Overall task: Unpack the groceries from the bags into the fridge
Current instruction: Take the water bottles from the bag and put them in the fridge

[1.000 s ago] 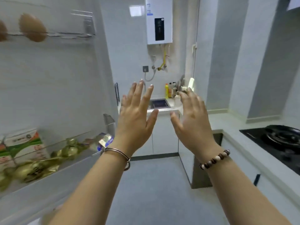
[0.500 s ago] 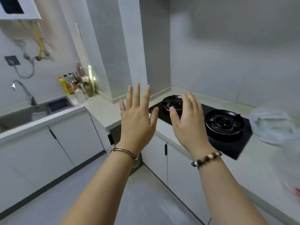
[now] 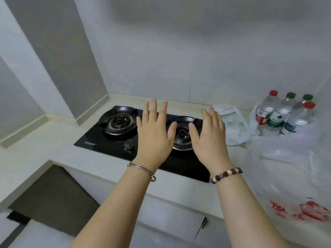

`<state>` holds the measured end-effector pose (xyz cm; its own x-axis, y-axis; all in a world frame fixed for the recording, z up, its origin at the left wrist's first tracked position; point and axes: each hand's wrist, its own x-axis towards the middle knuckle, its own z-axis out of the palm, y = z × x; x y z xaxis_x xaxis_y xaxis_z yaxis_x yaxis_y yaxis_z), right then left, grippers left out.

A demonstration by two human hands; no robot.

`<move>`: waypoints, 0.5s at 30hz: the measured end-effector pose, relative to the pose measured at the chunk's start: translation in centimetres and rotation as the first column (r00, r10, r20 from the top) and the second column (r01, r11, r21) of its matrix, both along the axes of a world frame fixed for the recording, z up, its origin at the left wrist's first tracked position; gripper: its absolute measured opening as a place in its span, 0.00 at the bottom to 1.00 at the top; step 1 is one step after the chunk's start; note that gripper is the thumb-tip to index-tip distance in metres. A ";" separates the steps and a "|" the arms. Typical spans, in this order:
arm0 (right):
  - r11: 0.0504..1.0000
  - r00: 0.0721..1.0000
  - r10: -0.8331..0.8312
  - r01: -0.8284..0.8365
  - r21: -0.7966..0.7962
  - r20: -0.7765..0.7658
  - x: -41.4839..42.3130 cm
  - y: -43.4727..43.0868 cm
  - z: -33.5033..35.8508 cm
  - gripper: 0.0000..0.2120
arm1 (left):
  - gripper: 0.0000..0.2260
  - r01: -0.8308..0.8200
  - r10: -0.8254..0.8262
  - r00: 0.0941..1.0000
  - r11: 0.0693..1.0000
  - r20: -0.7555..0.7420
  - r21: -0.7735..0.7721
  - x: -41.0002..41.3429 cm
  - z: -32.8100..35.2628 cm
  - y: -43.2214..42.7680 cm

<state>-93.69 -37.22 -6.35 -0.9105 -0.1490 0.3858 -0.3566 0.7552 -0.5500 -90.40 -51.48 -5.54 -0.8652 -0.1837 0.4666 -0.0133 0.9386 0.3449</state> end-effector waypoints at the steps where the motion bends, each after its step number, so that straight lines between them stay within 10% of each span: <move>1: 0.999 0.999 -0.034 0.034 0.009 0.015 -1.1 1.2 -0.2 0.29 | 0.31 0.035 -0.036 0.999 0.999 0.009 0.022 -1.6 -0.3 1.0; 15: 0.951 0.954 -0.297 0.291 0.107 0.045 -17.2 19.9 -2.6 0.28 | 0.31 0.328 -0.341 0.937 0.933 0.079 0.147 -19.5 -4.9 18.2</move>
